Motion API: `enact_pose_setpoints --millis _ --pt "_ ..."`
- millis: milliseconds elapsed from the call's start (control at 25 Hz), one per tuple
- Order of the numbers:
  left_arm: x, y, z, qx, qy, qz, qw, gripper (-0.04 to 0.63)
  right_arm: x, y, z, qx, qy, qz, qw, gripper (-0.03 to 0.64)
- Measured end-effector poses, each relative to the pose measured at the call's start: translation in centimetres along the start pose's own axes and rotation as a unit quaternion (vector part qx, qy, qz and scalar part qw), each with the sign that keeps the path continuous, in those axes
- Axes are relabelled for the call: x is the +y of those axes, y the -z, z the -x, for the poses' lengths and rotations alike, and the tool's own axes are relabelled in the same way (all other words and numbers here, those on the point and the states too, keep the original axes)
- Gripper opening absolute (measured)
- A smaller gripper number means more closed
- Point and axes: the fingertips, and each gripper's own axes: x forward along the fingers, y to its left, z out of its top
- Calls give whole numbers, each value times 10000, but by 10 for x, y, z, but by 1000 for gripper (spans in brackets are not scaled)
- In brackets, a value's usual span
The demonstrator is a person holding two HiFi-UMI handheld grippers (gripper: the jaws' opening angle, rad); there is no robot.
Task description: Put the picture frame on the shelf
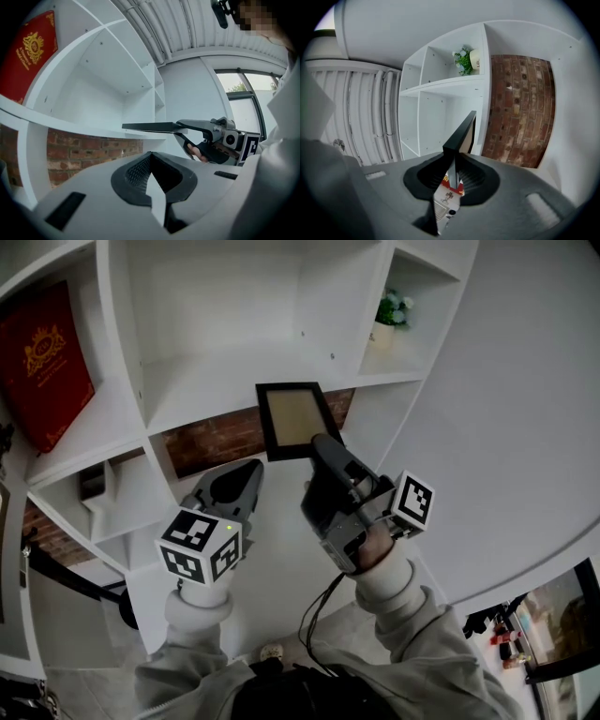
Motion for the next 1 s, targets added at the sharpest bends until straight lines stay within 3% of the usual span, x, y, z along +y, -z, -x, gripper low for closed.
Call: enact_pose_setpoints --millis 280,1000 --pt "32 -9 -20 46 -78 -48 9999 3 -24 -20 -46 -11 303 -80 9995 71" --pt "56 -10 -37 -64 -24 -35 10000 3 -57 -35 -101 -200 722 -296 9968 72"
